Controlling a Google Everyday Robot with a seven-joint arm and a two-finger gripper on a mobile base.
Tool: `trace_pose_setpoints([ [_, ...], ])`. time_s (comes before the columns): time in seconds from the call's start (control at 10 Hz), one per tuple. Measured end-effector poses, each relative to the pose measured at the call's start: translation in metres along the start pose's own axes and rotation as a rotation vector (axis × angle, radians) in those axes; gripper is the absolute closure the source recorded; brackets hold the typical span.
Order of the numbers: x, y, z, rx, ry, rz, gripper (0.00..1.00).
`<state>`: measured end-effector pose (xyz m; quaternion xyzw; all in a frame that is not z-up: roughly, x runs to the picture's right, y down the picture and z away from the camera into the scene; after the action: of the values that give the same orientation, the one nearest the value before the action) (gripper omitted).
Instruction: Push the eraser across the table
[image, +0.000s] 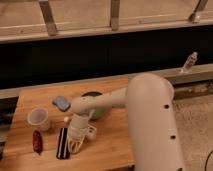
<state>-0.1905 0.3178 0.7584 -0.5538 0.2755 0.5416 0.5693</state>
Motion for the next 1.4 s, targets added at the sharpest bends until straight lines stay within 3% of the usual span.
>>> trace_pose_setpoints([
  [0.6,-0.0067,0.0143,0.0031,0.0,0.004,-0.046,1.0],
  [1.4,-0.0054,0.0132,0.0028,-0.001,0.003,-0.044,1.0],
])
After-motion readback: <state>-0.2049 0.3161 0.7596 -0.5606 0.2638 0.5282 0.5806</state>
